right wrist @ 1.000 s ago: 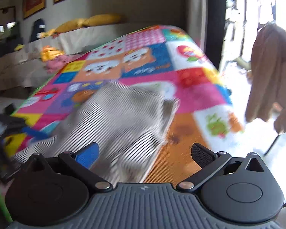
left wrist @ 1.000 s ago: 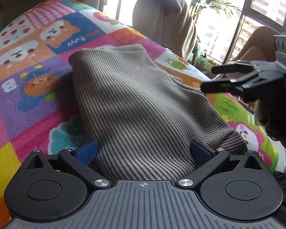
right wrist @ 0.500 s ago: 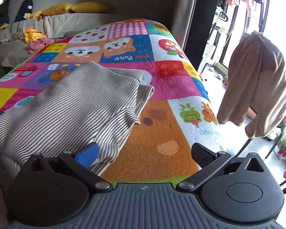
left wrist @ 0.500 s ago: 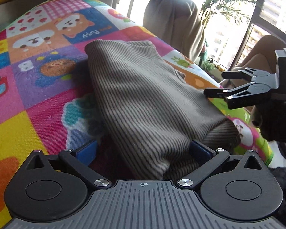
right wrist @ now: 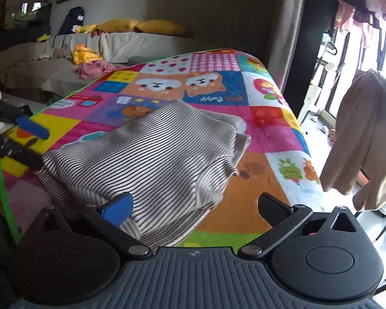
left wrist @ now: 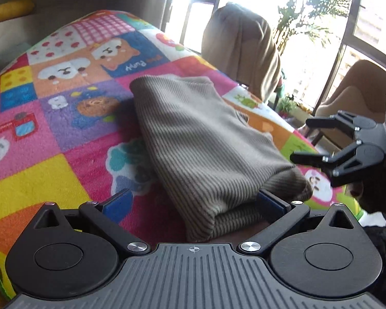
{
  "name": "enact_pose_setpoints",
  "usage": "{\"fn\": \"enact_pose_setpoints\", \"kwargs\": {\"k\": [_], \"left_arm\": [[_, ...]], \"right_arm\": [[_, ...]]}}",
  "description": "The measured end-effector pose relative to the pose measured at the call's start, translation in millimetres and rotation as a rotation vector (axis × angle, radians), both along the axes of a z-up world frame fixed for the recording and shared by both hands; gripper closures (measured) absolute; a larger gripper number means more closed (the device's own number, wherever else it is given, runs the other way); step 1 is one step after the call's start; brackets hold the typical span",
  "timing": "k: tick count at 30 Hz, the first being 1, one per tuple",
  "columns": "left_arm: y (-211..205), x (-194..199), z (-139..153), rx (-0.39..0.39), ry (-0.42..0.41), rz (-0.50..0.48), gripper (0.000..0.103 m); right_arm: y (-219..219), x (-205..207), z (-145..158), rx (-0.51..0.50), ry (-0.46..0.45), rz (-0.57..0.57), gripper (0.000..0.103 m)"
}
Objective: Fold clothes
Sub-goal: 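Smooth the folded shirt with the left tool while the right tool pulls back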
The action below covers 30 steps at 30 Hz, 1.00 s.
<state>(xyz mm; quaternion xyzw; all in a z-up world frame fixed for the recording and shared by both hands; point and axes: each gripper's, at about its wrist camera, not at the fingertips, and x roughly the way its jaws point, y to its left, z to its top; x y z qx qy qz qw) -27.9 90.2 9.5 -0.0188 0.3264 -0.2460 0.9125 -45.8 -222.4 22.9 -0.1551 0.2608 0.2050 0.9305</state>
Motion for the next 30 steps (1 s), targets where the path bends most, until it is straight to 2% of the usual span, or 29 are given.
{"fn": "enact_pose_setpoints", "kwargs": {"k": [2, 4, 6, 7, 8, 11, 12, 16, 19, 21, 24, 30], "left_arm": [[-6, 5, -3, 0.045, -0.001, 0.008, 0.000], [-11, 9, -12, 0.103, 0.024, 0.000, 0.000], [-13, 10, -25, 0.174, 0.055, -0.016, 0.000], [-13, 8, -30, 0.215, 0.048, -0.019, 0.000], [-9, 3, -33, 0.224, 0.022, -0.029, 0.000], [7, 4, -32, 0.197, 0.039, 0.032, 0.000], [13, 6, -31, 0.166, 0.051, 0.050, 0.000], [20, 7, -25, 0.082, 0.074, 0.052, 0.000], [9, 6, -21, 0.118, 0.049, 0.039, 0.000], [10, 10, -21, 0.159, 0.047, 0.070, 0.000], [17, 8, -24, 0.141, 0.074, 0.068, 0.000], [19, -5, -25, 0.158, 0.069, 0.044, 0.000]], "right_arm": [[14, 1, -17, -0.079, 0.043, 0.025, 0.000], [16, -5, -24, -0.078, 0.018, 0.014, 0.000], [13, -8, -21, -0.083, 0.031, 0.022, 0.000], [11, -10, -19, -0.086, 0.036, 0.030, 0.000], [9, -11, -16, -0.088, 0.040, 0.039, 0.000], [7, -20, -11, -0.096, 0.037, 0.086, 0.000], [7, -24, -10, -0.102, 0.038, 0.105, 0.000], [20, -31, -25, -0.215, 0.026, 0.149, 0.000], [23, -30, -27, -0.231, 0.000, 0.122, 0.000], [19, -25, -24, -0.239, -0.011, 0.078, 0.000], [6, -19, -18, -0.210, 0.011, 0.046, 0.000], [5, -39, -2, -0.182, -0.014, 0.195, 0.000]]}}
